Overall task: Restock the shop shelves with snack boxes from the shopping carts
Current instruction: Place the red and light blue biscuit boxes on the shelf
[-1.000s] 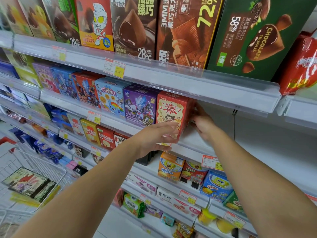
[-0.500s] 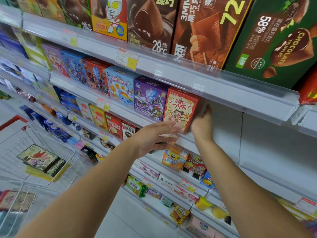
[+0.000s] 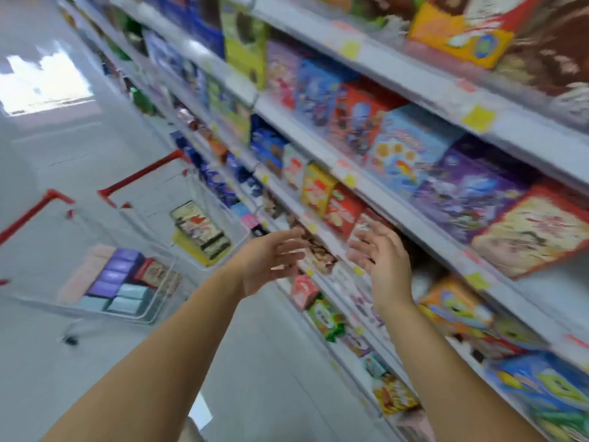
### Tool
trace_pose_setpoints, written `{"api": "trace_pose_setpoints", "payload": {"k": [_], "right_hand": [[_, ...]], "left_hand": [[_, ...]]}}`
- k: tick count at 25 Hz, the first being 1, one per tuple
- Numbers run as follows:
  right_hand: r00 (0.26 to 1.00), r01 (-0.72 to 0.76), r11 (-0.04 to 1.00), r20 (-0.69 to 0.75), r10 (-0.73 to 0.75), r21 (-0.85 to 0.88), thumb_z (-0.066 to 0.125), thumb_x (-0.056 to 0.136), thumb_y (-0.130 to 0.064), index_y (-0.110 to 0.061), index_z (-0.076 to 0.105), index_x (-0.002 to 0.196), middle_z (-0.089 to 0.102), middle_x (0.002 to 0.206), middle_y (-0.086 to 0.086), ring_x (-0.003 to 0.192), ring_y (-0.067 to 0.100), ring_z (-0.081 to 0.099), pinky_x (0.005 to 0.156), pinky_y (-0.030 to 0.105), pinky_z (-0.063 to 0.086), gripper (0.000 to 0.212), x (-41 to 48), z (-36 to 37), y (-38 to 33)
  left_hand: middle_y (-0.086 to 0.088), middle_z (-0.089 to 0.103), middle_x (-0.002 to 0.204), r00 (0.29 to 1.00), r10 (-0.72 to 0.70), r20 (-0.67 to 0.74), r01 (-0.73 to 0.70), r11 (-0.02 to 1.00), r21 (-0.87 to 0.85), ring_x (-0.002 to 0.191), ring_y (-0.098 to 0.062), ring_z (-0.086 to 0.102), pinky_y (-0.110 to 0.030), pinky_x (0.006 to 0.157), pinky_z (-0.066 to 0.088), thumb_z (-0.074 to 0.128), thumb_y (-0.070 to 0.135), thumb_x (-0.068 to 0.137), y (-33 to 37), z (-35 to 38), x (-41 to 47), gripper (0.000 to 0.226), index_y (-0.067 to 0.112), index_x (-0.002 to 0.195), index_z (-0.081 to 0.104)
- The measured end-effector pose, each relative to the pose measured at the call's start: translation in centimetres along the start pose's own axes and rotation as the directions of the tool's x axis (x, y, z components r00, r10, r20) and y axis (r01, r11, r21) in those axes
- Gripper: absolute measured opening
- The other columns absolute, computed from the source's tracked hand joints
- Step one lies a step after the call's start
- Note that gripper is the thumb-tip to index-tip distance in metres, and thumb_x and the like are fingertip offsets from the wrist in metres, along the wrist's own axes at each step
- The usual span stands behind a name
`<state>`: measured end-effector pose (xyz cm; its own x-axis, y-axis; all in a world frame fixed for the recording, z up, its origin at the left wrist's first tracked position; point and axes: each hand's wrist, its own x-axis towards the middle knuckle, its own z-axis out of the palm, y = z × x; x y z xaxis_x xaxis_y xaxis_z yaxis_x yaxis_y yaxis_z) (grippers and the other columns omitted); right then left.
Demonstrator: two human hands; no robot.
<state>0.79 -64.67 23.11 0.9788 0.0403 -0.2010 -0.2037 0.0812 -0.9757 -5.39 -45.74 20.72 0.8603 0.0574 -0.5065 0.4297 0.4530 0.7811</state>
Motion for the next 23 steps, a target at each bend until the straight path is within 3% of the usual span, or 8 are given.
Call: {"api": "trace_pose_setpoints", "payload": {"k": [4, 9, 13, 15, 18, 21, 23], "right_hand": [[0.981, -0.173, 0.985, 0.092, 0.171, 0.015, 0.037, 0.101, -0.009, -0.018, 0.058, 0.105, 0.067, 0.097, 0.01, 0.083, 0.023, 0.065, 0.073, 0.035, 0.052, 0.024, -0.4, 14.1, 6.6], [0.887, -0.336, 0.906, 0.238, 0.396, -0.256, 0.037, 0.101, -0.01, -0.008, 0.057, 0.123, 0.065, 0.111, 0.014, 0.082, 0.019, 0.064, 0.07, 0.031, 0.051, 0.029, -0.6, 28.9, 16.8], [0.769, -0.415, 0.818, 0.326, 0.549, -0.398, 0.041, 0.102, -0.012, -0.009, 0.055, 0.119, 0.061, 0.123, 0.019, 0.102, 0.031, 0.063, 0.08, 0.038, 0.053, 0.023, -0.1, 37.8, 23.1], [0.715, -0.414, 0.774, 0.355, 0.602, -0.48, 0.042, 0.102, -0.011, -0.009, 0.056, 0.118, 0.063, 0.115, 0.016, 0.112, 0.033, 0.06, 0.093, 0.043, 0.05, 0.021, 0.6, 41.7, 26.3], [0.65, -0.304, 0.708, 0.404, 0.643, -0.637, 0.045, 0.102, -0.012, -0.008, 0.056, 0.124, 0.061, 0.102, 0.004, 0.098, 0.022, 0.059, 0.084, 0.031, 0.052, 0.025, 2.5, 46.1, 31.3], [0.59, 0.092, 0.547, 0.488, 0.643, -0.832, 0.043, 0.099, -0.006, -0.011, 0.054, 0.133, 0.058, 0.117, 0.003, 0.086, 0.013, 0.054, 0.067, 0.019, 0.042, 0.036, 5.5, 50.5, 36.7], [0.523, 0.378, 0.413, 0.56, 0.643, -0.828, 0.042, 0.096, 0.0, -0.012, 0.054, 0.134, 0.053, 0.126, 0.009, 0.092, 0.02, 0.054, 0.064, 0.024, 0.043, 0.042, 7.7, 53.5, 39.9]], "left_hand": [[0.0, 0.071, 0.114, 0.977, -0.044, -0.208, 0.019, 0.992, -0.121, 0.108, -0.017, 0.065, -0.035, 0.089, 0.051, 0.051, 0.03, 0.098, 0.6, -16.8, -1.5, 0.024, 0.023, 0.113, 0.069], [0.002, 0.069, 0.105, 0.875, -0.163, -0.456, 0.039, 0.962, -0.269, 0.092, -0.013, 0.063, -0.029, 0.078, 0.047, 0.049, 0.029, 0.099, -0.9, -33.3, -4.4, 0.017, 0.023, 0.104, 0.065], [0.0, 0.069, 0.107, 0.76, -0.261, -0.595, 0.004, 0.918, -0.396, 0.096, -0.015, 0.064, -0.032, 0.08, 0.05, 0.052, 0.026, 0.097, -3.3, -42.3, -5.2, 0.016, 0.022, 0.102, 0.067], [-0.001, 0.069, 0.109, 0.705, -0.314, -0.636, -0.024, 0.886, -0.463, 0.098, -0.017, 0.064, -0.035, 0.084, 0.051, 0.053, 0.026, 0.097, -4.7, -45.9, -4.9, 0.017, 0.021, 0.103, 0.068], [-0.002, 0.069, 0.112, 0.639, -0.374, -0.672, -0.043, 0.855, -0.517, 0.102, -0.018, 0.064, -0.036, 0.087, 0.052, 0.055, 0.028, 0.097, -6.3, -49.3, -3.6, 0.025, 0.017, 0.116, 0.066], [-0.002, 0.069, 0.114, 0.594, -0.437, -0.676, -0.04, 0.823, -0.567, 0.105, -0.02, 0.064, -0.038, 0.092, 0.053, 0.057, 0.029, 0.096, -7.9, -52.0, -1.0, 0.031, 0.014, 0.123, 0.064], [-0.003, 0.068, 0.117, 0.577, -0.466, -0.671, -0.027, 0.81, -0.586, 0.106, -0.019, 0.063, -0.04, 0.096, 0.052, 0.057, 0.029, 0.096, -8.8, -53.5, 1.1, 0.029, 0.015, 0.121, 0.065]]}}
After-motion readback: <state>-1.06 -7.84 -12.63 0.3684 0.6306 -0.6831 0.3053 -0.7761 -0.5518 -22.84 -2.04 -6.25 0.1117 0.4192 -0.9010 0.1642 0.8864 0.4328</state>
